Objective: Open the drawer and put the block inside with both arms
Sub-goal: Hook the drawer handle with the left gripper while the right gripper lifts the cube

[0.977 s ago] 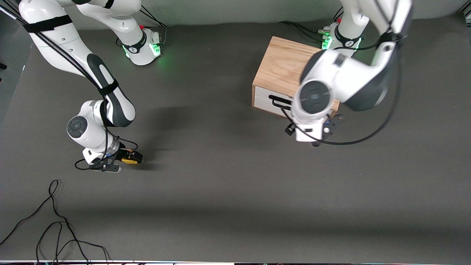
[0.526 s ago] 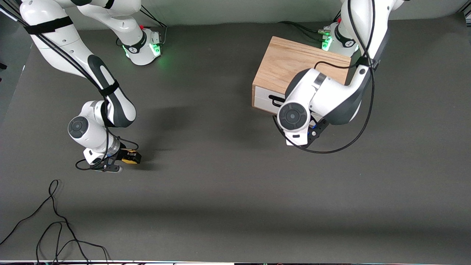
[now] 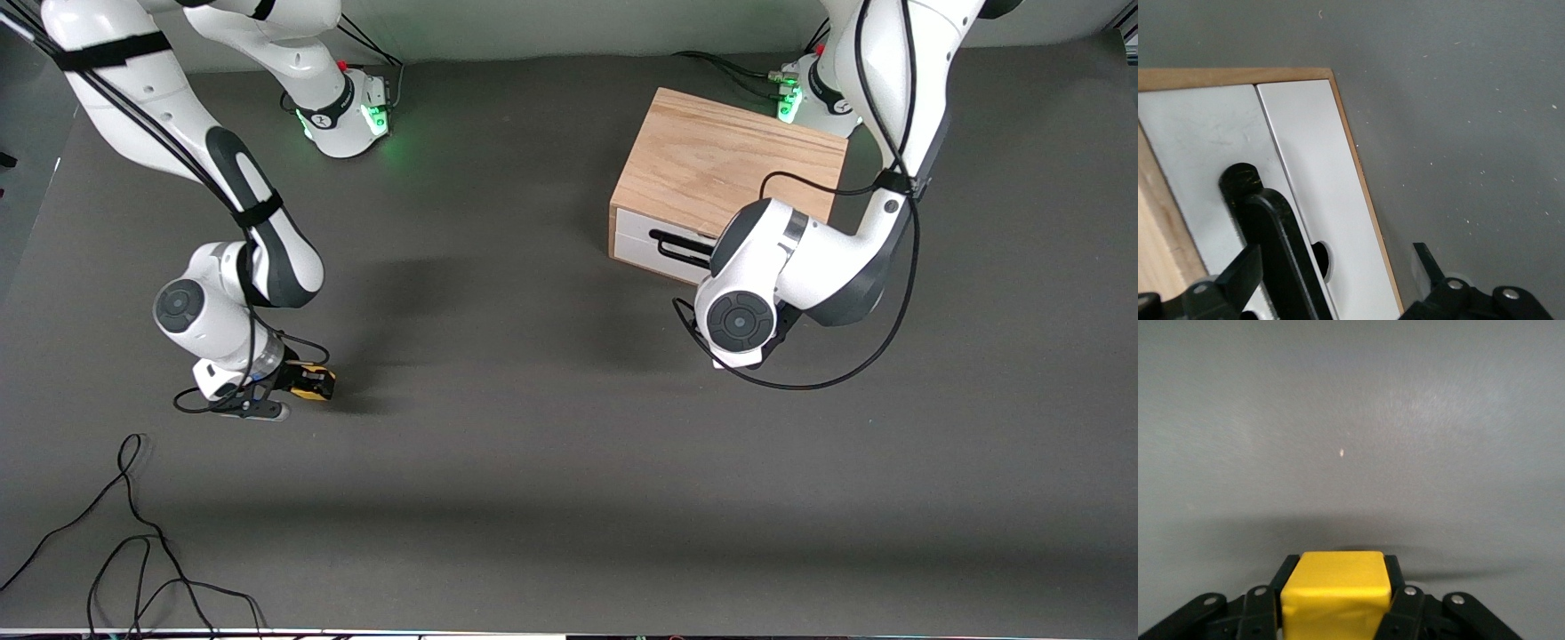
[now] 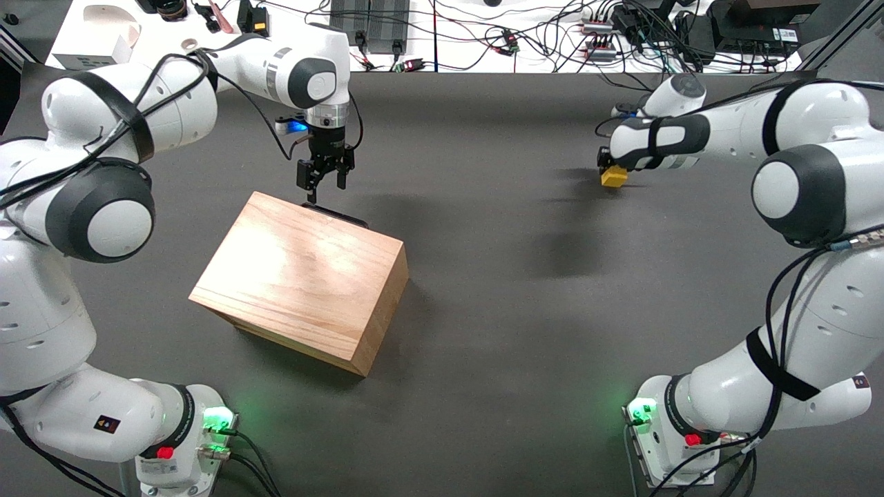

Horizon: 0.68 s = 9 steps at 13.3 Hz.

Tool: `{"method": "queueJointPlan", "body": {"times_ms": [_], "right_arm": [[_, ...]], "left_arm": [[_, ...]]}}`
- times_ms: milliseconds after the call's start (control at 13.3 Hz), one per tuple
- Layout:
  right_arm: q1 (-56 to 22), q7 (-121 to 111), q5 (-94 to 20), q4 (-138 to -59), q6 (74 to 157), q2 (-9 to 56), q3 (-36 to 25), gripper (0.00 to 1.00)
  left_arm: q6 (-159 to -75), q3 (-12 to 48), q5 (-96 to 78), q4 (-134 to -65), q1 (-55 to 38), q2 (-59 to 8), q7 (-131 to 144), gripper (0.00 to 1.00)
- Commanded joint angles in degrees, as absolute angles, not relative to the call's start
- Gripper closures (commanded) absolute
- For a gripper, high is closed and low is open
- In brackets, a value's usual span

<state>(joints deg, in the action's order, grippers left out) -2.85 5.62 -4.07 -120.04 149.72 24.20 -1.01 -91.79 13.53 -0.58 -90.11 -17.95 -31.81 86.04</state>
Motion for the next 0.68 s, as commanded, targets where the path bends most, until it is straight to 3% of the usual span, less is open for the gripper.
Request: {"method": "queueJointPlan", "body": {"times_ms": [0,376,601], "right_arm": [[-3.16,5.54,-4.13,-116.83,135.59,15.75,-1.23,0.63],[-3.08,5.71,-3.08,-104.53,108.60,7.84,-2.20,0.64],[-2.99,5.45,-0.36,-100.03,98.55,3.09,-3.07,0.63]], "left_arm": [[-91.49,13.45,-1.23,-89.47,-18.54,-33.40,89.21,0.00],[-90.70,13.45,-1.32,-90.00,-18.72,-34.28,89.99,0.00],[-91.93,13.45,-1.14,-89.91,-18.98,-35.68,91.67,0.00]]}}
